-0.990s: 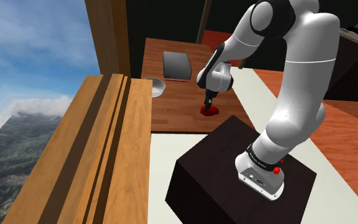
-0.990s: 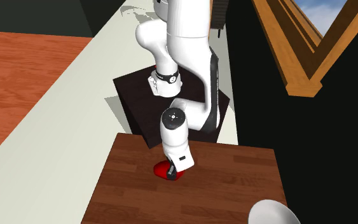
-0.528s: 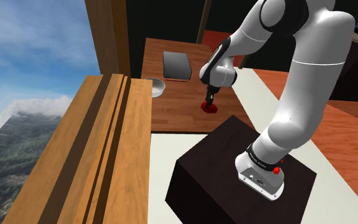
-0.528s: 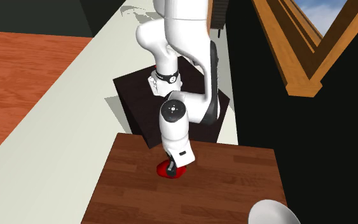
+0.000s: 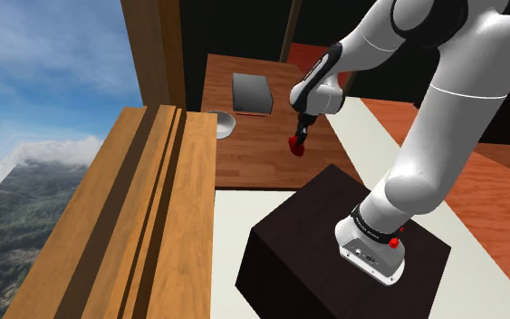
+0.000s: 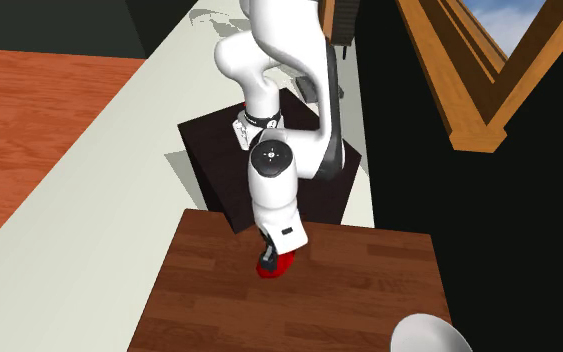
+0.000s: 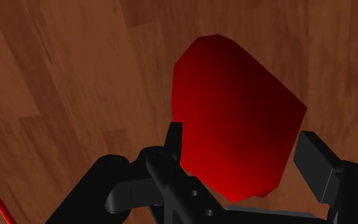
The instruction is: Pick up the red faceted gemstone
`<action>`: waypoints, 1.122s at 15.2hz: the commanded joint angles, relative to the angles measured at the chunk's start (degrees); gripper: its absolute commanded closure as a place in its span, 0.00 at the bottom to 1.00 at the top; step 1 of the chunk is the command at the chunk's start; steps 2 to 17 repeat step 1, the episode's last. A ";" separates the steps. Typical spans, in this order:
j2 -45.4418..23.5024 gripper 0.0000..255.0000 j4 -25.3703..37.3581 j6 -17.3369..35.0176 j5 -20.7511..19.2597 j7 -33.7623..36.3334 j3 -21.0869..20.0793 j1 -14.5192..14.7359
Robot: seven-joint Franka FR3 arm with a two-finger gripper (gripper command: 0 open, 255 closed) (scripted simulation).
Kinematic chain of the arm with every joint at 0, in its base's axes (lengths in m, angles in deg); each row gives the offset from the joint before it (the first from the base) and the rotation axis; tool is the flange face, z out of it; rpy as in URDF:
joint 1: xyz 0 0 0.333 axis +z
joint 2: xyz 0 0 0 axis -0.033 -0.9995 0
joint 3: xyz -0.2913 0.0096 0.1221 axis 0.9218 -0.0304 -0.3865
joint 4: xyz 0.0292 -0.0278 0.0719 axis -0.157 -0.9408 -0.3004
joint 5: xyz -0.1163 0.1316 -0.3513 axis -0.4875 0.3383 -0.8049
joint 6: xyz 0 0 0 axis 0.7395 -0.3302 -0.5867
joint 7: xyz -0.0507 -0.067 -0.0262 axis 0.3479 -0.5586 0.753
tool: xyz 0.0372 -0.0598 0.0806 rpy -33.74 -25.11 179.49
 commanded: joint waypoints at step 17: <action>0.46 1.00 -0.07 -0.35 -0.60 0.49 0.35 0.29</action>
